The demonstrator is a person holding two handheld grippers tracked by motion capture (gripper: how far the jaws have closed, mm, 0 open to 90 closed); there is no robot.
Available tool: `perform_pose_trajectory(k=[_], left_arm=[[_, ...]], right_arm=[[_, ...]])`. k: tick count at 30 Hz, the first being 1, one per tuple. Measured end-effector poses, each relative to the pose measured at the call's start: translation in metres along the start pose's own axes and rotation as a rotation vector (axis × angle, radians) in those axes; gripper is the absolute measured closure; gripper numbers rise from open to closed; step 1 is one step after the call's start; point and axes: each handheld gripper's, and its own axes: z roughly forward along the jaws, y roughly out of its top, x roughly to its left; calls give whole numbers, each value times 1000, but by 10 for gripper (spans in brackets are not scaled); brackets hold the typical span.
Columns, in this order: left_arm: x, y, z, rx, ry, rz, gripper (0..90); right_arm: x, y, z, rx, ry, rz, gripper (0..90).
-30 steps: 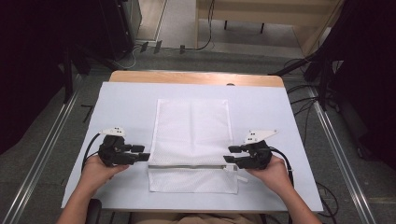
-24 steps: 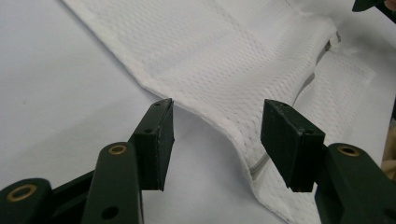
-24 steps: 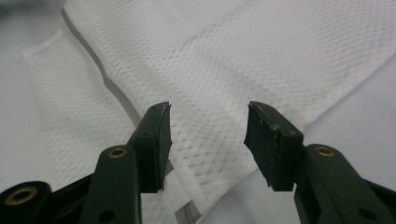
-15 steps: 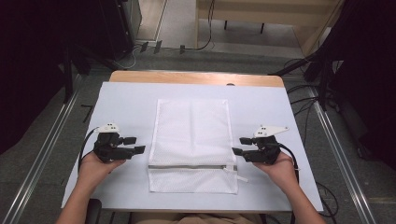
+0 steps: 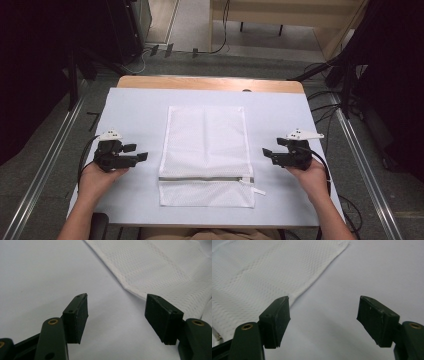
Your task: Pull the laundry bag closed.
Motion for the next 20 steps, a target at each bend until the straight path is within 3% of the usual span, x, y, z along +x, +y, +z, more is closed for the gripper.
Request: perform_pose_trajectory(k=[2, 5, 20], left_arm=[[1, -1, 0, 7, 12, -9, 354], [4, -1, 0, 7, 22, -21, 353], [5, -4, 9, 39, 50, -53, 286]], right_arm=[[-2, -1, 1, 1, -18, -6, 255], [-4, -2, 2, 12, -1, -5, 195], [-10, -4, 4, 40, -7, 21, 204]])
